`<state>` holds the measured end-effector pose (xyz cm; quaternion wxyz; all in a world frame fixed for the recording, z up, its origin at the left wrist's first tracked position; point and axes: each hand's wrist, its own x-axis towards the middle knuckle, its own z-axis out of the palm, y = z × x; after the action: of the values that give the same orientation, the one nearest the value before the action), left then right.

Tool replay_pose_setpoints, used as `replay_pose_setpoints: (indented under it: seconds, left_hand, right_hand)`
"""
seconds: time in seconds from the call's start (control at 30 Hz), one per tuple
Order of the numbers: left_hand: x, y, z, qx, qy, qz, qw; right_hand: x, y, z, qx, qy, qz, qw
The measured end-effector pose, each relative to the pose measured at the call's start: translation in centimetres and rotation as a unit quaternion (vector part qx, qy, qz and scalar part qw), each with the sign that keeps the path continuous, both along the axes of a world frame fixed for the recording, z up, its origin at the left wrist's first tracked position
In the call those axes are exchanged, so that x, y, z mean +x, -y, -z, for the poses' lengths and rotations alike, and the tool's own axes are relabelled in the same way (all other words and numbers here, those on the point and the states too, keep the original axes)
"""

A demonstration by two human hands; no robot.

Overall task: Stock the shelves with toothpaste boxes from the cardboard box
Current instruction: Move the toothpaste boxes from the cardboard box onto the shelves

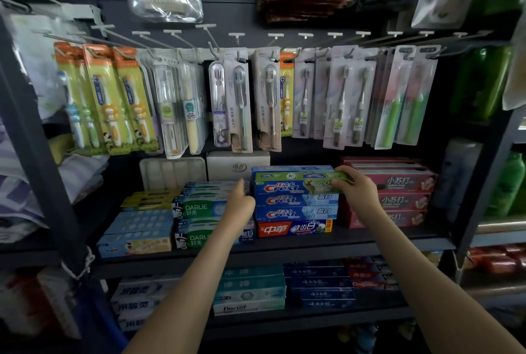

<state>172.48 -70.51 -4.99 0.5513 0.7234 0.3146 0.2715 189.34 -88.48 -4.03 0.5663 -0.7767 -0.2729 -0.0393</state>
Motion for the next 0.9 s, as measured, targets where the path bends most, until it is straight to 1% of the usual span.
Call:
replay_pose_setpoints:
  seconds: [0.1, 0.23, 0.27, 0.33, 0.4, 0.47, 0.6, 0.67, 0.8, 0.9]
  left_hand:
    - [1.0, -0.5, 0.3, -0.027, 0.018, 0.018, 0.999]
    - [2.0, -0.7, 0.2, -0.081, 0.078, 0.029, 0.993]
    - [2.2, -0.6, 0.1, -0.079, 0.089, 0.030, 0.992]
    - [2.8, -0.6, 0.3, -0.052, 0.081, 0.032, 0.995]
    - [3.3, -0.5, 0.5, -0.022, 0.074, 0.020, 0.997]
    - [4.0, -0.6, 0.7, -0.008, 0.086, 0.015, 0.996]
    - [4.9, -0.4, 1.0, 0.020, 0.119, -0.006, 0.993]
    - [5.2, -0.3, 1.5, 0.029, 0.128, -0.009, 0.991]
    - [5.2, 0.3, 2.1, 0.023, 0.151, -0.017, 0.988]
    - [5.0, 0.9, 2.2, 0.007, 0.151, -0.011, 0.988]
  right_hand:
    - [0.7, -0.7, 0.2, 0.010, -0.019, -0.009, 1.000]
    - [1.3, -1.6, 1.1, 0.036, -0.048, -0.022, 0.998]
    - [1.5, -1.7, 1.3, 0.048, -0.051, -0.025, 0.997]
    - [1.7, -2.0, 1.8, 0.068, -0.057, -0.030, 0.996]
    - [2.1, -2.2, 2.2, 0.074, -0.055, -0.032, 0.995]
    - [2.5, -2.4, 2.5, 0.076, -0.063, -0.032, 0.995]
    - [2.7, -2.5, 2.8, 0.046, -0.111, -0.087, 0.989]
    - [2.8, -2.6, 3.3, 0.046, -0.127, -0.109, 0.985]
    - [3.3, -2.8, 4.5, 0.064, -0.145, -0.121, 0.980]
    - [3.0, -2.8, 4.8, 0.061, -0.141, -0.113, 0.982]
